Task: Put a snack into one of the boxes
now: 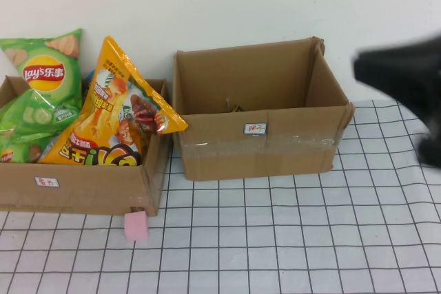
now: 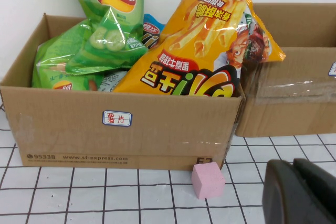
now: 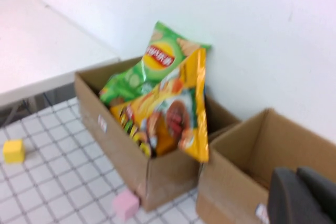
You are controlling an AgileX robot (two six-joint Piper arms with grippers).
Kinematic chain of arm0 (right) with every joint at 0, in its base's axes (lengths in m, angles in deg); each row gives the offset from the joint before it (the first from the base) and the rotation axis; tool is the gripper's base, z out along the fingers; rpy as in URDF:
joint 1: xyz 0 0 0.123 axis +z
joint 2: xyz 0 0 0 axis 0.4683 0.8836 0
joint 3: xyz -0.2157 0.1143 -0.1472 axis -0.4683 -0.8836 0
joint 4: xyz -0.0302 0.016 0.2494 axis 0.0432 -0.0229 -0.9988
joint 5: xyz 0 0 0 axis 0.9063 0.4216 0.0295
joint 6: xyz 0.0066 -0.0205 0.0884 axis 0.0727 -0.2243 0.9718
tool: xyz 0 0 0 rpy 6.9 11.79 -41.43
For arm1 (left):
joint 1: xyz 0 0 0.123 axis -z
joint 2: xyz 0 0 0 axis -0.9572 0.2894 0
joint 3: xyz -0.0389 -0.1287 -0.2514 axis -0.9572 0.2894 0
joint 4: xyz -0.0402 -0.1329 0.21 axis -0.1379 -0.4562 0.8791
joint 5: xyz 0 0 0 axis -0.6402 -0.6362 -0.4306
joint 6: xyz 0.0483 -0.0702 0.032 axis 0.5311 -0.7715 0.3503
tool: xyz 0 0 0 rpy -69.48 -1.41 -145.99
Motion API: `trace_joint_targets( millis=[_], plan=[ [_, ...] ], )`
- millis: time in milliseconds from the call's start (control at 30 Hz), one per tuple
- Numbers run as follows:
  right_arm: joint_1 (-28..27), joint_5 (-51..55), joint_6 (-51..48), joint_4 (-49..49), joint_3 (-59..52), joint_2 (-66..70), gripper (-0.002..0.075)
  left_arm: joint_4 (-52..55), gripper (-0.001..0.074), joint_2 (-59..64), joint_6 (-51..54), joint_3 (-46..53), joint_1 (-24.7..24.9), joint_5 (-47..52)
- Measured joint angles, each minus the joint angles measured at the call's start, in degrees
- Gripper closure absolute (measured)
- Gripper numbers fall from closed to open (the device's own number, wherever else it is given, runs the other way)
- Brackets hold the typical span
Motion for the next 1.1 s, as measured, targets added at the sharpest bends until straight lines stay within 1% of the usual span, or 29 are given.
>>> trace_joint_targets(
  millis=[100,200,300,367,667,800,900,933,1000,1100],
  plan=[
    [-0.37,0.00,-0.46,0.37,-6.57,-6.93,0.0726,0.00,0.0736,0.00,0.00,0.00,0.00,0.00],
    [-0.73,-4.31,-1.24,0.99,-14.26,-13.12,0.0726,0.00,0.0737,0.00,0.00,0.00,0.00,0.00],
    [-0.73,-10.11,-4.65,1.35,-20.97,-18.71,0.0726,0.00,0.0736,0.00,-0.13,0.00,0.00,0.00],
    [-0.81,-12.19,-5.82,1.25,-25.06,-22.42,0.0727,0.00,0.0736,0.00,-0.81,0.00,0.00,0.00],
    [-0.85,-17.86,-7.49,0.45,-36.00,-35.03,0.0727,0.00,0.0736,0.00,-1.44,0.00,0.00,0.00],
    [-0.85,-19.82,-7.82,-0.32,-40.01,-38.61,0.0727,0.00,0.0736,0.00,-1.57,0.00,0.00,0.00],
    [-0.85,-23.54,-7.88,-2.10,-44.66,-39.59,0.0727,0.00,0.0736,0.00,-1.57,0.00,0.00,0.00],
    [-1.14,-25.57,-6.81,-0.74,-46.38,-39.84,0.0727,0.00,0.0736,0.00,-1.57,0.00,0.00,0.00],
    [-1.99,-28.47,-1.35,4.83,-49.17,-40.48,0.0727,0.00,0.0736,0.00,-1.67,0.00,0.00,0.00],
    [-4.68,-31.15,15.26,17.68,-52.78,-43.28,0.0727,0.00,0.0736,0.00,-1.67,0.00,0.00,0.00]
  ],
)
